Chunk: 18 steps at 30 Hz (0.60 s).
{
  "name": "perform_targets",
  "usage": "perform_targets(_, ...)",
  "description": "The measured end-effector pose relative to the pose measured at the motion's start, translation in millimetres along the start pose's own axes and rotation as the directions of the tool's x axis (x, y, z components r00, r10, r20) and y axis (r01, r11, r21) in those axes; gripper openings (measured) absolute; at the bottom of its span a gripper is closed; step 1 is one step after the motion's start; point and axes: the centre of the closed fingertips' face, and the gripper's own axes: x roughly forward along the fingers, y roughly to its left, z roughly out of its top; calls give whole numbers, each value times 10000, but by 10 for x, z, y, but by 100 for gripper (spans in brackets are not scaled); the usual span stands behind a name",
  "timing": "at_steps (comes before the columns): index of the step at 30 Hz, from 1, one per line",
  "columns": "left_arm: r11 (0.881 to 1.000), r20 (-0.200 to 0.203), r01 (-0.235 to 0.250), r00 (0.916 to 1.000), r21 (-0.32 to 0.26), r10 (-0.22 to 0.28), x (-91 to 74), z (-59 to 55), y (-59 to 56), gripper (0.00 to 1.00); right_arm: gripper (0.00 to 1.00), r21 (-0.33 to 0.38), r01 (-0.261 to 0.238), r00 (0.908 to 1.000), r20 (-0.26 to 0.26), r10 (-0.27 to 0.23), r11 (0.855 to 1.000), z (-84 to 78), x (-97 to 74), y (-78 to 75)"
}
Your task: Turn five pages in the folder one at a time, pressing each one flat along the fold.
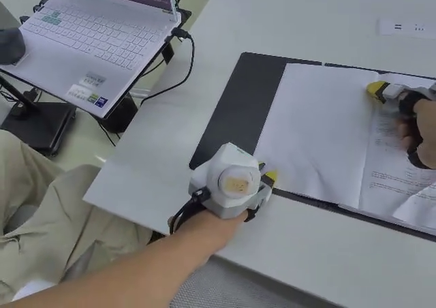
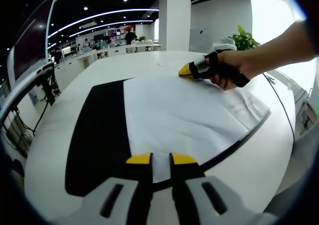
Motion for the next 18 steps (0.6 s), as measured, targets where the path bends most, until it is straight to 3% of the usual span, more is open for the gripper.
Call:
perform_targets(9,9998,105,-93,9999,-165,95,-10,4,-1,10,0,-596,248,9976,661,-209,9979,209,148,-52)
perform_targets(18,9999,147,-92,9998,-145,94,-12,-2,-1,10,0,-1220,410,9962,810,-312,9917,240,163,-54)
